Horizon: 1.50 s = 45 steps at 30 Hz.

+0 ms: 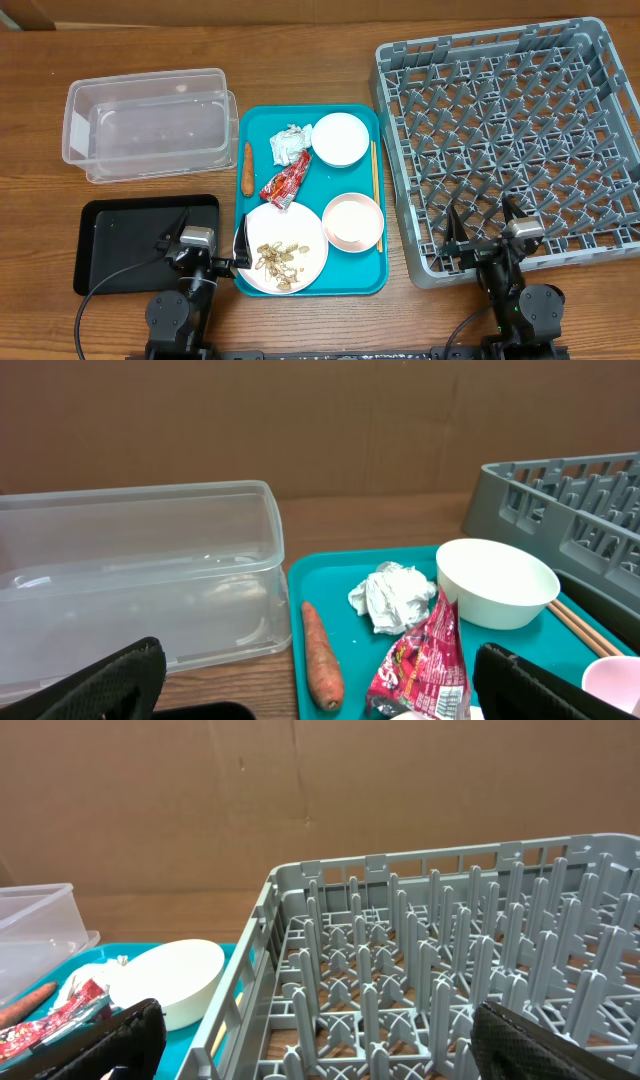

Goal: Sort waste into correct bins and load items into the dishwasher

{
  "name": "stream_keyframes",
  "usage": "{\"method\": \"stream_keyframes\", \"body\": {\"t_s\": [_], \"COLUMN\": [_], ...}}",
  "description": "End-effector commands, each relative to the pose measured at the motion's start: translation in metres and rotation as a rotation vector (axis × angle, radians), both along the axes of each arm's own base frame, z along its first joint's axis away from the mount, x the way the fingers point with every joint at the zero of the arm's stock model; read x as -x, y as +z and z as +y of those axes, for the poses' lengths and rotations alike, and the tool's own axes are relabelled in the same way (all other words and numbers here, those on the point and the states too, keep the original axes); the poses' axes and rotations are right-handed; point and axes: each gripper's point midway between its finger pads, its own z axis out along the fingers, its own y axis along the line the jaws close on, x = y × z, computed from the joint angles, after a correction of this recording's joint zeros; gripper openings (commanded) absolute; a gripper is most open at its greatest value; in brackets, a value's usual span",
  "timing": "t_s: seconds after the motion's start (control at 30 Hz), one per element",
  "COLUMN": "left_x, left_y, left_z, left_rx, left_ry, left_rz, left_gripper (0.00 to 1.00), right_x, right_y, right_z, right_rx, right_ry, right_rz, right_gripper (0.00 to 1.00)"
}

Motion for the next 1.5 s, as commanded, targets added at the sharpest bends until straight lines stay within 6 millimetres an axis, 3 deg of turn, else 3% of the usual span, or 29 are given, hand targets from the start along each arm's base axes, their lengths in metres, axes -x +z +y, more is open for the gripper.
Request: {"method": "stream_keyframes", "body": {"t_s": [0.0,0.4,0.5,0.67,0.77,0.83,0.93,1.07,1.17,1.3,1.47], "left_x": [0.000,0.000,0.000,0.003,0.010,0.016,0.024,0.037,0.045,0.052,0.051], "left_y": [0.000,0.000,0.012,0.011,0.016,0.026,0.057,0.109,0.137,0.171,0.217], "left_z": [-0.002,-0.002,0.000,-0.016,-0.038,-0.052,-0.061,-0.058,-0.056,-0.053,-0.054], "left_rx": [0.019,0.019,0.007,0.020,0.037,0.040,0.076,0.122,0.121,0.116,0.129], "left_ry": [-0.011,-0.011,0.003,-0.096,-0.228,-0.318,-0.379,-0.384,-0.368,-0.350,-0.345], "left_rz": [-0.006,-0.006,-0.055,-0.051,-0.064,-0.105,-0.222,-0.339,-0.325,-0.264,-0.120], "left_gripper": [1.00,1.00,1.00,1.00,1.00,1.00,1.00,1.00,1.00,1.00,1.00], "right_x": [0.000,0.000,0.000,0.000,0.003,0.007,0.021,0.038,0.048,0.056,0.051], "right_y": [-0.002,-0.002,-0.002,-0.001,0.004,0.020,0.057,0.106,0.138,0.175,0.210], "right_z": [0.000,0.000,0.000,0.003,0.013,0.025,0.046,0.047,0.045,0.043,0.045], "right_rx": [0.003,0.003,0.003,0.002,-0.001,-0.004,-0.043,-0.162,-0.180,-0.185,-0.195], "right_ry": [0.002,0.002,0.002,0.017,0.077,0.151,0.294,0.335,0.337,0.321,0.314], "right_rz": [-0.004,-0.004,-0.004,-0.006,-0.028,-0.092,-0.239,-0.357,-0.381,-0.333,-0.129], "right_gripper": [1.00,1.00,1.00,1.00,1.00,1.00,1.00,1.00,1.00,1.00,1.00]}}
